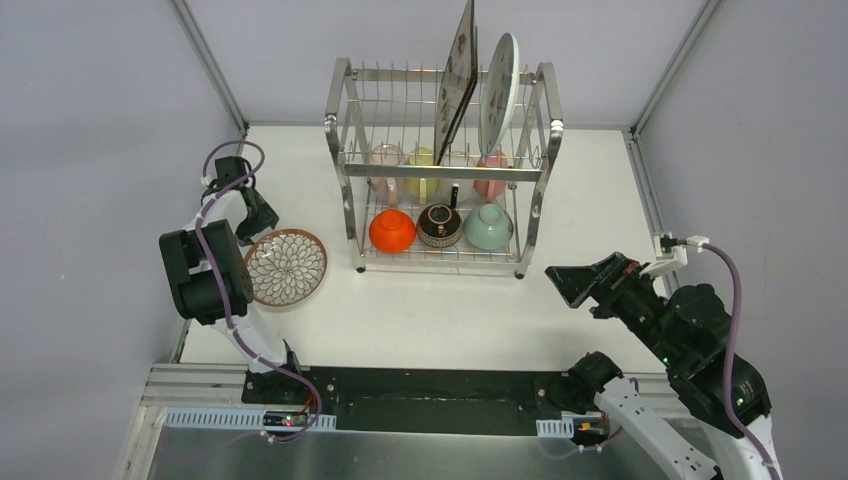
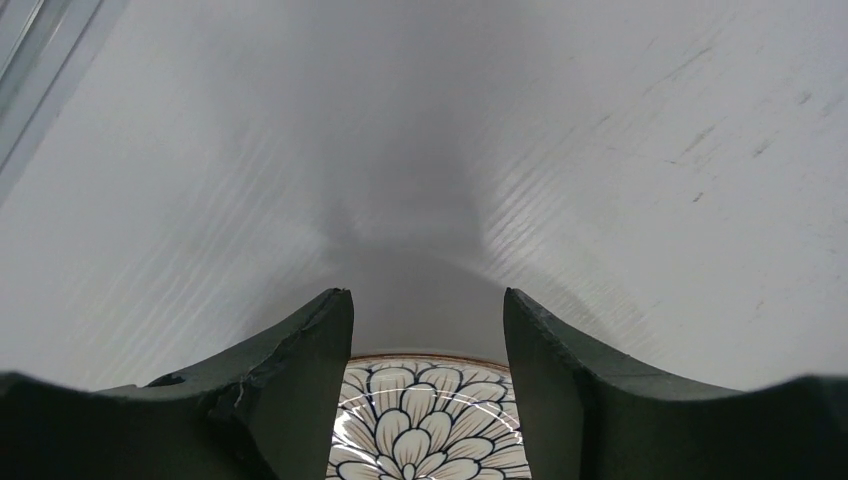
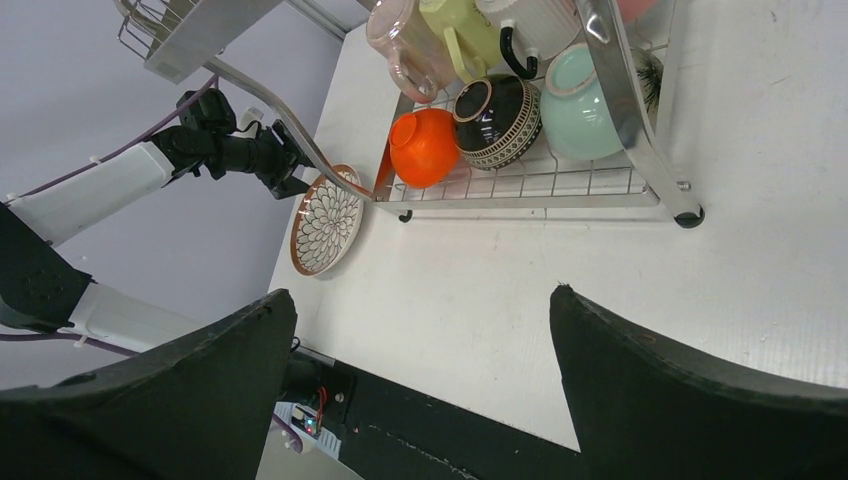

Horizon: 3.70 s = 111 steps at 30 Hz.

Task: Load the mixed dishes into the dish rack
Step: Move the plate to the center of the board, then pick up the plate at the center of the board.

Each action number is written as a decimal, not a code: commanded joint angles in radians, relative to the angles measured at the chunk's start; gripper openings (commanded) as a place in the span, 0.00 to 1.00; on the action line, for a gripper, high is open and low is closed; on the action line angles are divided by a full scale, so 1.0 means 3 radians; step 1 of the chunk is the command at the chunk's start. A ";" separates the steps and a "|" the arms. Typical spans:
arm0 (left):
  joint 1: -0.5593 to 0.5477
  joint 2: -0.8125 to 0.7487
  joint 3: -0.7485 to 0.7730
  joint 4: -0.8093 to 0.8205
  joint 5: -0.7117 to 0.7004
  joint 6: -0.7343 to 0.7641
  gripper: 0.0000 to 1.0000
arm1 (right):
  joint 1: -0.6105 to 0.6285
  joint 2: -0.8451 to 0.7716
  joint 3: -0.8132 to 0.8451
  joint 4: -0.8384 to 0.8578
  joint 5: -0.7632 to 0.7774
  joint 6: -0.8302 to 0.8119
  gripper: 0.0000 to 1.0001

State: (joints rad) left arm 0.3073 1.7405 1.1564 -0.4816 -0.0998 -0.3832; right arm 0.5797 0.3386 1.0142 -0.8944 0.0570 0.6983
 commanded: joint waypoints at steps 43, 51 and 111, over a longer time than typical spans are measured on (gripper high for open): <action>-0.0151 -0.0948 -0.1057 -0.0296 0.0727 -0.0818 0.54 | 0.0011 0.0277 -0.0364 0.0601 -0.0729 0.0451 0.96; -0.0203 -0.1177 -0.1412 -0.0352 0.0738 -0.1019 0.54 | 0.0011 0.0442 -0.0567 0.0981 -0.0982 0.0624 0.95; -0.1116 -0.3188 -0.1215 -0.0491 0.0505 0.0282 0.99 | 0.1917 0.4738 0.0098 0.3036 0.0126 0.0978 0.43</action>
State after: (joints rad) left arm -0.0074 0.8101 0.7971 -0.6559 0.1741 -0.2729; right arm 1.1492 1.7317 1.0023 -0.0387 0.0906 0.9558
